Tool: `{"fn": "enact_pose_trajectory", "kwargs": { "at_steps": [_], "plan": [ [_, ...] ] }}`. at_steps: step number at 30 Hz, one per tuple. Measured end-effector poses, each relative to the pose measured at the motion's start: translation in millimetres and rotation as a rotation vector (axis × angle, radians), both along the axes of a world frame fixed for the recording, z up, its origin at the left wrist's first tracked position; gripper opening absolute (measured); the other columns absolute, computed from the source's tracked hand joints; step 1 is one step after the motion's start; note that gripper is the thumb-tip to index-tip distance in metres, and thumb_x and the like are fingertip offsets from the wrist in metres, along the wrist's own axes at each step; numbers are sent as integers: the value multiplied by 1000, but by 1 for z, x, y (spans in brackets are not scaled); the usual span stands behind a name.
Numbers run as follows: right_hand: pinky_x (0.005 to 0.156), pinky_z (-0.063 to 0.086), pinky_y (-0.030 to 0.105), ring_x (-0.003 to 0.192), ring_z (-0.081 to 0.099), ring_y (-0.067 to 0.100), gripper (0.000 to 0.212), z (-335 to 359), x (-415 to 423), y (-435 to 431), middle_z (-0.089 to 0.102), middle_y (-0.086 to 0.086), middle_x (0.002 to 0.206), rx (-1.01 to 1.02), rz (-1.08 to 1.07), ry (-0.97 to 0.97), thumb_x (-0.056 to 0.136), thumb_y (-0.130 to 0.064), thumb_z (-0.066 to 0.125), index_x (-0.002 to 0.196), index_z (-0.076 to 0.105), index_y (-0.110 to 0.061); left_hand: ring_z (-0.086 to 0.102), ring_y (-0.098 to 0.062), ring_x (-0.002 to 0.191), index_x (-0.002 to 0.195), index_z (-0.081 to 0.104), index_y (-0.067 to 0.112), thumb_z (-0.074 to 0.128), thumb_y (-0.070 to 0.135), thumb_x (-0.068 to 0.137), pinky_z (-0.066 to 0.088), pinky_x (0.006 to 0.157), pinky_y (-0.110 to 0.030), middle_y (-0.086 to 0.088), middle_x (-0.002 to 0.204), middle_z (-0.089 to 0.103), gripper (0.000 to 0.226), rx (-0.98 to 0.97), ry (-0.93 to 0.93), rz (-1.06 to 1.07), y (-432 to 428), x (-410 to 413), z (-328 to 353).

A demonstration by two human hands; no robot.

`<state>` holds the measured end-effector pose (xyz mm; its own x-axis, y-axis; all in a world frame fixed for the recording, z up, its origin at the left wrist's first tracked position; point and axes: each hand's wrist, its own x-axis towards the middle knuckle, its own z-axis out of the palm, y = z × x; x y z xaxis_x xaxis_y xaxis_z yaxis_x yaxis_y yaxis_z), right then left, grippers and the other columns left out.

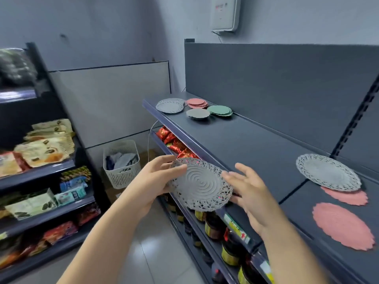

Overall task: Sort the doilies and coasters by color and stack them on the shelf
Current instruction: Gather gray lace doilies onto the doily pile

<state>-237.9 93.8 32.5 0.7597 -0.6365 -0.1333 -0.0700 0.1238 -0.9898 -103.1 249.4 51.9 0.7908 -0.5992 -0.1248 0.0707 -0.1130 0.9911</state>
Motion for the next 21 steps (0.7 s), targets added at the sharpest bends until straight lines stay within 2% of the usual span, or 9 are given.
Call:
{"fn": "enact_pose_trajectory", "kwargs": {
  "at_steps": [4,8,10,12,13,15,18,21],
  "plan": [
    [108,37,50,117,56,19,69,2,75,20,56,5,128,106,-75,-105,82,-22,71,141,35,-27,57,-7,108,130,54,26,74,31,79,53,81,-29,4,127,56,55,50,-79,4,17,71,11],
    [105,41,47,114,58,15,63,0,134,27,59,-1,123,127,-116,-136,84,-21,69,139,39,-27,56,0,106,128,56,29,72,34,80,47,70,-18,8,127,56,52,117,-165,-38,17,140,23],
    [97,48,41,111,59,15,59,-1,165,19,58,0,124,136,-109,-141,84,-19,68,136,42,-27,56,-3,111,128,55,32,72,37,79,48,76,-20,9,127,56,52,147,-203,-50,10,176,24],
    [80,52,32,106,62,16,54,0,201,7,58,2,122,172,-91,-174,85,-15,66,133,44,-25,54,-8,118,126,56,35,73,41,77,48,95,-31,11,129,56,52,169,-227,-49,0,212,20],
    [77,52,31,105,62,16,52,0,222,-1,58,3,122,177,-84,-189,85,-15,66,132,45,-24,53,-8,119,124,57,36,74,42,76,45,101,-36,11,130,55,52,177,-236,-41,-5,230,17],
    [80,52,32,106,62,17,50,0,267,-18,59,3,121,168,-67,-195,85,-16,66,130,47,-24,53,-10,119,124,57,37,74,43,75,44,103,-39,10,130,55,52,211,-247,-12,-17,267,14],
    [74,52,29,105,63,18,49,8,336,-45,61,2,118,145,-22,-186,86,-18,65,131,45,-23,53,-12,117,124,57,34,74,41,75,45,100,-38,5,132,54,52,241,-237,40,-36,324,15],
    [76,57,32,102,64,18,49,17,397,-77,63,4,114,131,37,-165,86,-22,67,130,45,-21,51,-11,119,126,56,32,73,38,78,43,101,-35,6,132,54,50,267,-261,64,-62,381,19]
  ]
}}
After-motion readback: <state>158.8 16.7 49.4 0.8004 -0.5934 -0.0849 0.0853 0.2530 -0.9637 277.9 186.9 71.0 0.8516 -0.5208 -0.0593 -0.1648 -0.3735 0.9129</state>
